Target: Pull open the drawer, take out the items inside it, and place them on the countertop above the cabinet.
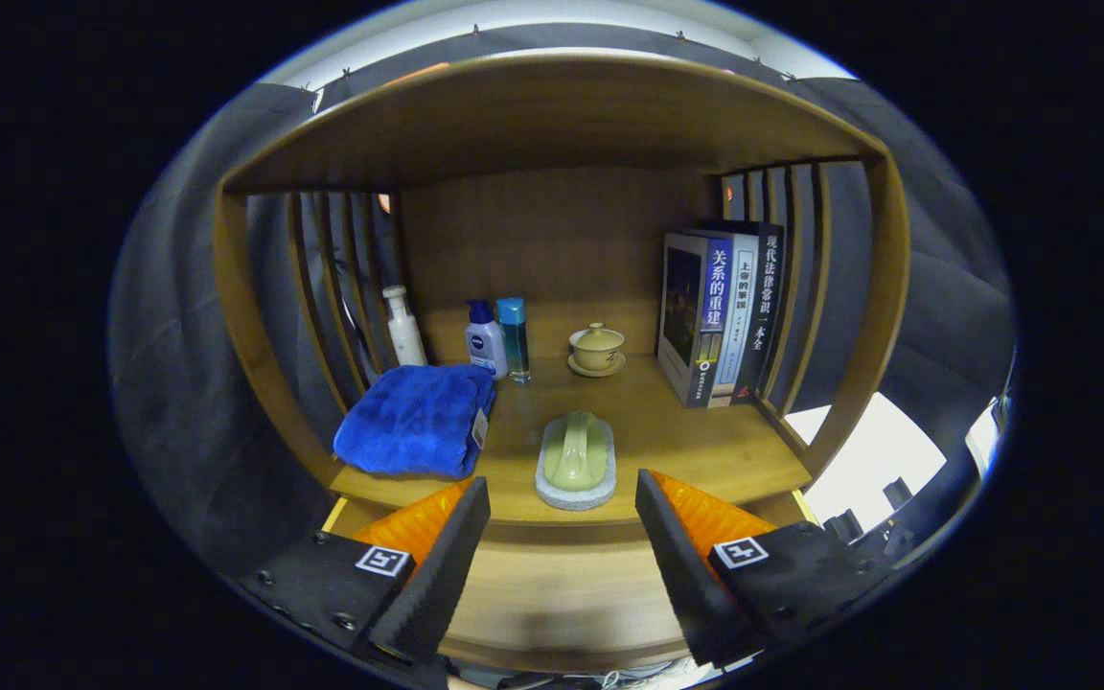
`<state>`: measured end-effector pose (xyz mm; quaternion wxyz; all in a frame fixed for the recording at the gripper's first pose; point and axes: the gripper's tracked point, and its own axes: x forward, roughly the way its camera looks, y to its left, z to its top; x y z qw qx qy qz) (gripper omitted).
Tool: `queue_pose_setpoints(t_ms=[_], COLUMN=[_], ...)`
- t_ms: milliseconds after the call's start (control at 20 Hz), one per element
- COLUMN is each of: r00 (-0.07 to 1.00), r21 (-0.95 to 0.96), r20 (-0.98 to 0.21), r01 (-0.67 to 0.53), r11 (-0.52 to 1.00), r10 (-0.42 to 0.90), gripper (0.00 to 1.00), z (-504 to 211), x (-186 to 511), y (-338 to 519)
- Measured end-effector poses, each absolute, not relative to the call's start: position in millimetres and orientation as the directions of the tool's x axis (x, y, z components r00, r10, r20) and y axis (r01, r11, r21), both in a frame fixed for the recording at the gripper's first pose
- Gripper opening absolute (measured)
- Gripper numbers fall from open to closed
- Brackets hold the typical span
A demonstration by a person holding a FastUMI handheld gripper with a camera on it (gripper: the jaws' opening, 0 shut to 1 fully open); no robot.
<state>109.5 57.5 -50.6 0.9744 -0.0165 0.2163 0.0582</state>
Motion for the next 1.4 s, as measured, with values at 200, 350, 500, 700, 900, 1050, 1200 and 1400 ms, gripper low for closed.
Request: queue_pose_setpoints(t_ms=[200,350,500,700,900,1050,1200,1400], r00=[0.928,0.944,0.954,0.962,0.973,0.976,0.971,0.972], r21=[-0.016,-0.021,-0.012,0.031,0.051,0.029,0.024,-0.012], r20=[-0.357,-0.312,-0.281,-0.244,-0.207,-0.195,-0.214,-0.195], r01=[-0.121,-0.117,-0.115,-0.118,-0.096,-0.096,-0.098,-0.138], r11=[0.992,0.993,0.993,0.993,0.994,0.995,0.995,0.99], r10=[0.108,0.105,0.107,0.122,0.105,0.1,0.101,0.133], gripper=[0.99,0.99,0.99,0.99,0.99,0.99,0.99,0.99], z=[-50.0,-52.9,-70.4,-99.6,-126.9,-147.3,-170.4,-178.4], x=[79.9,57.0,41.9,12.7,-9.0,-19.5,-24.5,-32.6], y=[53.2,48.3,44.1,37.9,27.6,26.7,26.6,39.3])
